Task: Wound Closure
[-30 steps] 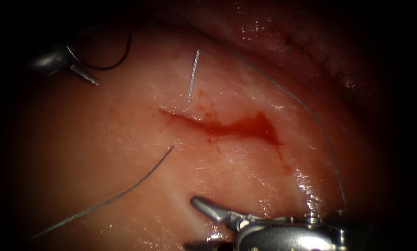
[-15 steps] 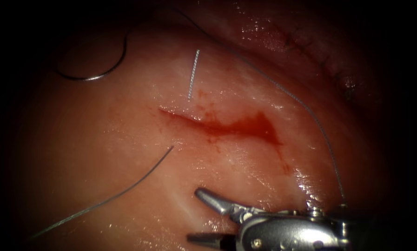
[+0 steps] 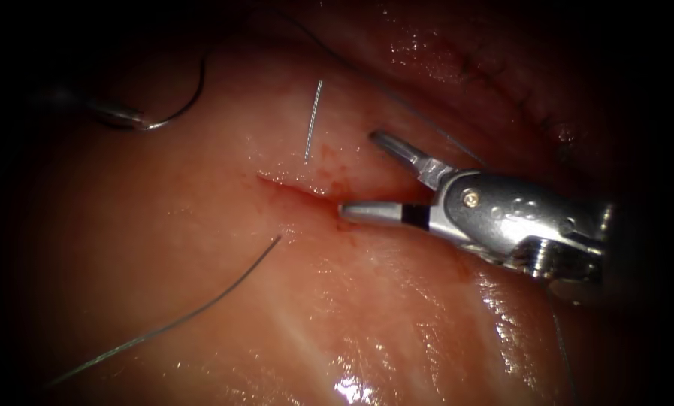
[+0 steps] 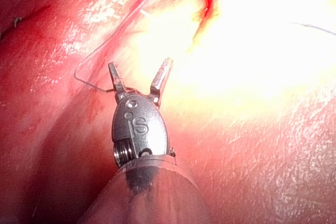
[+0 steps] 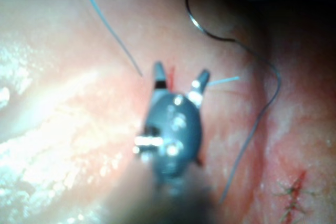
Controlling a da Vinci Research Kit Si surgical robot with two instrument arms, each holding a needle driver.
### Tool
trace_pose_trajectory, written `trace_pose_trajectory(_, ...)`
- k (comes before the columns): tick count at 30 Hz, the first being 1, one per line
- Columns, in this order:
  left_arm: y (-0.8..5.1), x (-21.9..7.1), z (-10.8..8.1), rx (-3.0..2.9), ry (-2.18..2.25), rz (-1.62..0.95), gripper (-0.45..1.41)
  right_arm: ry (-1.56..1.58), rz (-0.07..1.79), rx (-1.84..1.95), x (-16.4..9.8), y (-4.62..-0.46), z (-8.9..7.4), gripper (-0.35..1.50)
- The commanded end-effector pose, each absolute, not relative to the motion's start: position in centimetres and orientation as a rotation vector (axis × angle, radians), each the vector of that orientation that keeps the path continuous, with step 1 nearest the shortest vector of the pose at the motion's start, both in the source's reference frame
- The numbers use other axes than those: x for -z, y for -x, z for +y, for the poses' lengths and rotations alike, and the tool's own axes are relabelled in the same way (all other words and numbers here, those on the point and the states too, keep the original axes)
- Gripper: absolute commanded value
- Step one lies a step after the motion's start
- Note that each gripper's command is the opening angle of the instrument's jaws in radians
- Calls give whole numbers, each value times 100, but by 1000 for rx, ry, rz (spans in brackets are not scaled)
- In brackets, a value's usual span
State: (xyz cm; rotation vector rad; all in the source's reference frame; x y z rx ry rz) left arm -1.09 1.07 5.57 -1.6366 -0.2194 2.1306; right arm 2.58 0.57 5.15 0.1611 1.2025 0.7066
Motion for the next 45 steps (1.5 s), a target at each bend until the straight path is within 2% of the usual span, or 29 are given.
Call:
trace_pose_trajectory(1,125,-567,91,-2163,1651,-268,14,-238,1169,-744,-546,-271,64,67)
trace_pose_trajectory(4,132,-572,81,-2181,1672,-321,4,-293,1133,-784,-577,-273,70,71)
trace_pose_trajectory(9,132,-580,72,-2169,1646,-367,4,-333,1133,-862,-619,-276,75,84)
trace_pose_trajectory(22,134,-582,70,-2158,1648,-413,5,-423,1164,-892,-646,-313,79,81)
trace_pose_trajectory(25,134,-582,70,-2158,1649,-414,5,-424,1166,-890,-646,-316,77,69)
trace_pose_trajectory(26,134,-582,70,-2158,1650,-414,5,-425,1167,-889,-646,-317,77,52)
trace_pose_trajectory(27,134,-582,70,-2158,1650,-414,5,-428,1164,-887,-646,-316,77,2)
trace_pose_trajectory(28,134,-582,70,-2158,1650,-415,5,-432,1163,-883,-645,-315,76,-28)
trace_pose_trajectory(29,134,-582,70,-2160,1649,-417,4,-439,1166,-878,-644,-314,76,-35)
trace_pose_trajectory(45,133,-583,69,-2170,1645,-423,2,-420,1203,-907,-619,-308,114,-35)
